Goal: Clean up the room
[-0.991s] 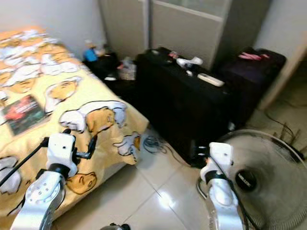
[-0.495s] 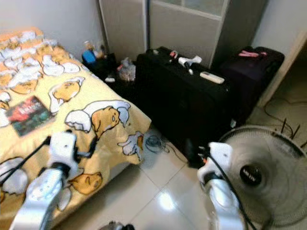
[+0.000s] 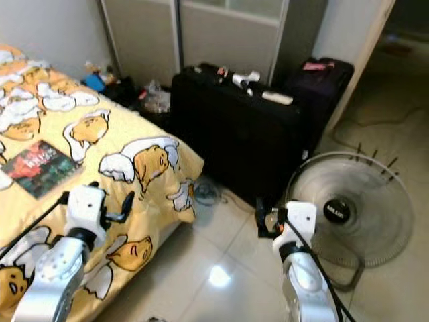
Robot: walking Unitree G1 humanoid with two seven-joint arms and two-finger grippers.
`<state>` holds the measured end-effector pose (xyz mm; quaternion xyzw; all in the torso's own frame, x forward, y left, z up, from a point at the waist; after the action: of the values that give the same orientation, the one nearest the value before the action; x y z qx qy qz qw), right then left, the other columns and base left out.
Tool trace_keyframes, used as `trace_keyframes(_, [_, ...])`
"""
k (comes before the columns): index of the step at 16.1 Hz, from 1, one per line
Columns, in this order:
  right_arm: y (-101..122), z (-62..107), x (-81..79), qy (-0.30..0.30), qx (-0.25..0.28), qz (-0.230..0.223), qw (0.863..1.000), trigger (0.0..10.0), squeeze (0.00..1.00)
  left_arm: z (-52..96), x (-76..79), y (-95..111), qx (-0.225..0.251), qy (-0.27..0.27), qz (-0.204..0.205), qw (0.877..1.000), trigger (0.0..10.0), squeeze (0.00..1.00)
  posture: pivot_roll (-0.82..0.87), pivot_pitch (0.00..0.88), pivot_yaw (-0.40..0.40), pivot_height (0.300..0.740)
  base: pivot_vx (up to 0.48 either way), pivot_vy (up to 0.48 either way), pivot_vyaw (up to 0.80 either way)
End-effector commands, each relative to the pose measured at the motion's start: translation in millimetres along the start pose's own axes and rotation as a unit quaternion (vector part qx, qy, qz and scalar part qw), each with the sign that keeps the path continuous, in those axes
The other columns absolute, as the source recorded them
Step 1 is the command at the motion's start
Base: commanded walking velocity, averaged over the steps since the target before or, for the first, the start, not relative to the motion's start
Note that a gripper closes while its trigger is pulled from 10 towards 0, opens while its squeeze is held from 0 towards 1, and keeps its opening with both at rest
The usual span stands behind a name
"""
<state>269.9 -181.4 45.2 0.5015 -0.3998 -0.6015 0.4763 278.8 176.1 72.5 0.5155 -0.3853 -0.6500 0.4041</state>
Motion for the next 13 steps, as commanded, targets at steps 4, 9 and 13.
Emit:
trace_keyframes(4, [0,-1.6,2.3,-0.001,-0.001,0.019,1.0,10.0,0.0,0.9,2.2,1,0.003,-0.007,-0.003,1.0,10.0,0.0,0.0,0.0,0.049,0.74,0.0,0.3,0.0])
trace_keyframes(9, [-1,-5.4,-6.2,0.019,-0.004,0.023,1.0,10.0,0.0,4.2,-1.5,0,0.002,0.0,0.0,1.0,10.0,0.0,0.02,0.0,0.041,0.74,0.0,0.297,0.75])
trace_keyframes(13, [0,-6.7,-6.0,0.022,-0.003,0.027,0.999,10.0,0.0,6.0,-2.4,0,0.001,0.003,0.001,1.0,10.0,0.0,0.02,0.0,0.04,0.74,0.0,0.297,0.8])
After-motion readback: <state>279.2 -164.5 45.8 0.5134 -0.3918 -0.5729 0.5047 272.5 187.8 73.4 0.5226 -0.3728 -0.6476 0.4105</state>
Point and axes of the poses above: a point about 5 cm out from each wrist's last joint towards the gripper, its own z axis pointing back from the gripper into the wrist, its own y axis along the axis of the wrist's last joint, x = y × z, the point moved 4 cm from there along -z, pointing out of the wrist towards the gripper, and after that the axes turned 10 degrees about -z, right-handed, at the moved point
